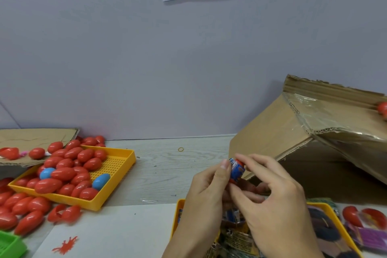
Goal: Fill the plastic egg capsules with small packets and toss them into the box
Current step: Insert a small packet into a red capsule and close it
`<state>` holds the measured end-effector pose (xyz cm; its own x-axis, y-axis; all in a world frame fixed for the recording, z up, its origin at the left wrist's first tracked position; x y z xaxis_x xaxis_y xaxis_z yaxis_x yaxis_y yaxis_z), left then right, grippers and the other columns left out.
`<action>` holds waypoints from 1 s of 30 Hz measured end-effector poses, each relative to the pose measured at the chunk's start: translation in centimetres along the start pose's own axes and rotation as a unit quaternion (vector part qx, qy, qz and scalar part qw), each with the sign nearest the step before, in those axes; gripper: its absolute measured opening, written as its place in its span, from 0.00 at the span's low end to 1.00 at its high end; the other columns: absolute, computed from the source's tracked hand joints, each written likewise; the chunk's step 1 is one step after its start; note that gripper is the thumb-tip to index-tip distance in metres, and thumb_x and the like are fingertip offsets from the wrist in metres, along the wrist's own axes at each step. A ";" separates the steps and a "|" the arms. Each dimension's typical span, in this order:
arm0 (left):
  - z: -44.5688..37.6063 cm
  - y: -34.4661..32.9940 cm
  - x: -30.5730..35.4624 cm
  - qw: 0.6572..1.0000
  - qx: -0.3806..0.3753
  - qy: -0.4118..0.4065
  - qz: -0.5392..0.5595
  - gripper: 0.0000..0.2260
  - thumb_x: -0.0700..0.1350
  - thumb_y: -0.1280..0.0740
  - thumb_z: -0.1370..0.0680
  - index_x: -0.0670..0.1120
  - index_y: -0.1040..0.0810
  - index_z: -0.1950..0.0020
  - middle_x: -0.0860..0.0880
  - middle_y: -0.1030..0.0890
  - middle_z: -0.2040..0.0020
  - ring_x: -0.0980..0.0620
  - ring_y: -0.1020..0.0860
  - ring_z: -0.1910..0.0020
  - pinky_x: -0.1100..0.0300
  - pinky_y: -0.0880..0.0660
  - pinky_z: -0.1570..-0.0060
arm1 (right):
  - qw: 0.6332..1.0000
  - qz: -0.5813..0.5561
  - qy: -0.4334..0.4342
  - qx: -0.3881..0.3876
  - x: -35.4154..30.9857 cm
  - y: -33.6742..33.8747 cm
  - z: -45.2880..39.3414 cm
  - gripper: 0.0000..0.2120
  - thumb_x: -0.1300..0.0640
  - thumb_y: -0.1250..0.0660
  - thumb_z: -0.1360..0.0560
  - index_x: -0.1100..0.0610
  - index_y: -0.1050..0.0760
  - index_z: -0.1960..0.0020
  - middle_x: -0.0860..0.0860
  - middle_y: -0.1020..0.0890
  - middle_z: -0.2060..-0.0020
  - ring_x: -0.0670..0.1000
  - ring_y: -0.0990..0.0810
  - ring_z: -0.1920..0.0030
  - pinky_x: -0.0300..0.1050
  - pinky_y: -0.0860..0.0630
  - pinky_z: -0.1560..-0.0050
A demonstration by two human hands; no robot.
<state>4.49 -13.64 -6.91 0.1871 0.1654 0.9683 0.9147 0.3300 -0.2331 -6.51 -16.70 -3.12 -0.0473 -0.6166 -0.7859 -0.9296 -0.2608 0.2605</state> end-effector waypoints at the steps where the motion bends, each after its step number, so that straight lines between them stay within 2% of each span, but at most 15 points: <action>1: 0.0 0.1 0.1 1.000 0.004 -0.007 -0.004 0.17 0.57 0.37 0.23 0.47 0.16 0.48 0.36 0.15 0.56 0.39 0.15 0.55 0.58 0.19 0.60 | 1.000 0.012 0.009 -0.002 -0.2 0.0 0.0 0.25 0.67 0.21 0.36 0.52 0.17 0.42 0.39 0.23 0.50 0.30 0.23 0.56 0.20 0.30 0.65; 6: -0.2 0.6 0.3 0.999 0.028 -0.023 -0.009 0.19 0.55 0.39 0.21 0.43 0.15 0.51 0.36 0.15 0.56 0.40 0.15 0.57 0.53 0.18 0.58 | 0.999 0.036 0.013 -0.015 -0.5 0.1 -0.2 0.24 0.60 0.19 0.37 0.48 0.17 0.43 0.34 0.22 0.51 0.32 0.24 0.51 0.21 0.30 0.61; 11: -0.3 0.5 0.1 0.999 0.031 -0.016 0.009 0.18 0.51 0.40 0.21 0.41 0.14 0.53 0.35 0.15 0.56 0.44 0.15 0.61 0.60 0.19 0.63 | 1.000 0.018 -0.003 -0.010 0.1 0.0 -0.2 0.24 0.62 0.19 0.37 0.50 0.17 0.43 0.34 0.20 0.51 0.33 0.20 0.54 0.21 0.28 0.59; 15: -0.2 0.6 0.1 0.999 0.036 -0.006 0.029 0.17 0.51 0.39 0.22 0.43 0.13 0.52 0.36 0.15 0.53 0.42 0.15 0.52 0.59 0.18 0.58 | 0.999 0.044 0.001 0.001 0.1 0.1 -0.2 0.25 0.61 0.19 0.37 0.49 0.17 0.42 0.32 0.21 0.50 0.30 0.23 0.50 0.20 0.30 0.55; 19: -0.1 0.6 0.1 0.998 0.040 -0.006 0.042 0.17 0.49 0.39 0.21 0.41 0.14 0.51 0.36 0.15 0.51 0.40 0.15 0.50 0.57 0.18 0.55 | 0.999 0.042 -0.001 0.006 0.2 0.1 -0.2 0.24 0.60 0.20 0.36 0.47 0.17 0.42 0.32 0.20 0.50 0.32 0.22 0.50 0.24 0.27 0.56; 22: -0.1 0.8 0.1 0.998 0.053 -0.007 0.031 0.17 0.50 0.38 0.21 0.41 0.14 0.50 0.37 0.15 0.51 0.40 0.15 0.50 0.54 0.18 0.54 | 0.999 0.042 0.000 0.003 0.3 0.1 -0.3 0.24 0.62 0.20 0.36 0.49 0.17 0.42 0.33 0.20 0.51 0.33 0.21 0.52 0.24 0.27 0.58; 26: -0.1 0.9 0.5 0.998 0.058 -0.025 -0.010 0.16 0.55 0.37 0.22 0.45 0.14 0.52 0.39 0.15 0.54 0.43 0.15 0.55 0.53 0.18 0.57 | 0.998 0.052 -0.002 -0.020 0.3 0.0 -0.3 0.24 0.59 0.20 0.35 0.46 0.19 0.40 0.34 0.20 0.50 0.33 0.24 0.46 0.22 0.28 0.53; 28: 0.0 0.7 0.4 0.998 0.048 -0.022 -0.028 0.17 0.57 0.37 0.23 0.46 0.14 0.55 0.40 0.15 0.60 0.47 0.16 0.62 0.56 0.19 0.60 | 0.999 0.042 -0.014 -0.022 0.5 0.0 -0.2 0.25 0.59 0.20 0.35 0.46 0.19 0.40 0.33 0.21 0.50 0.31 0.26 0.46 0.19 0.30 0.56; 30: 0.0 0.6 0.1 0.999 0.043 -0.010 -0.032 0.19 0.57 0.38 0.23 0.45 0.15 0.56 0.40 0.16 0.63 0.48 0.17 0.64 0.58 0.19 0.62 | 0.999 0.029 -0.031 -0.018 0.8 0.0 -0.1 0.26 0.60 0.20 0.35 0.45 0.20 0.39 0.31 0.22 0.51 0.28 0.27 0.46 0.17 0.32 0.61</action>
<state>5.05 -13.46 -6.92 0.1222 0.1591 0.9797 0.8899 0.4196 -0.1792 -6.50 -17.29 -3.69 -0.1246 -0.5854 -0.8011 -0.9111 -0.2522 0.3260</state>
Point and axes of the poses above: each hand's wrist, its own z-axis away from the middle knuckle, its own y-axis out of the back of the hand, x = y × z, the point moved 9 cm from there along -z, towards the middle knuckle
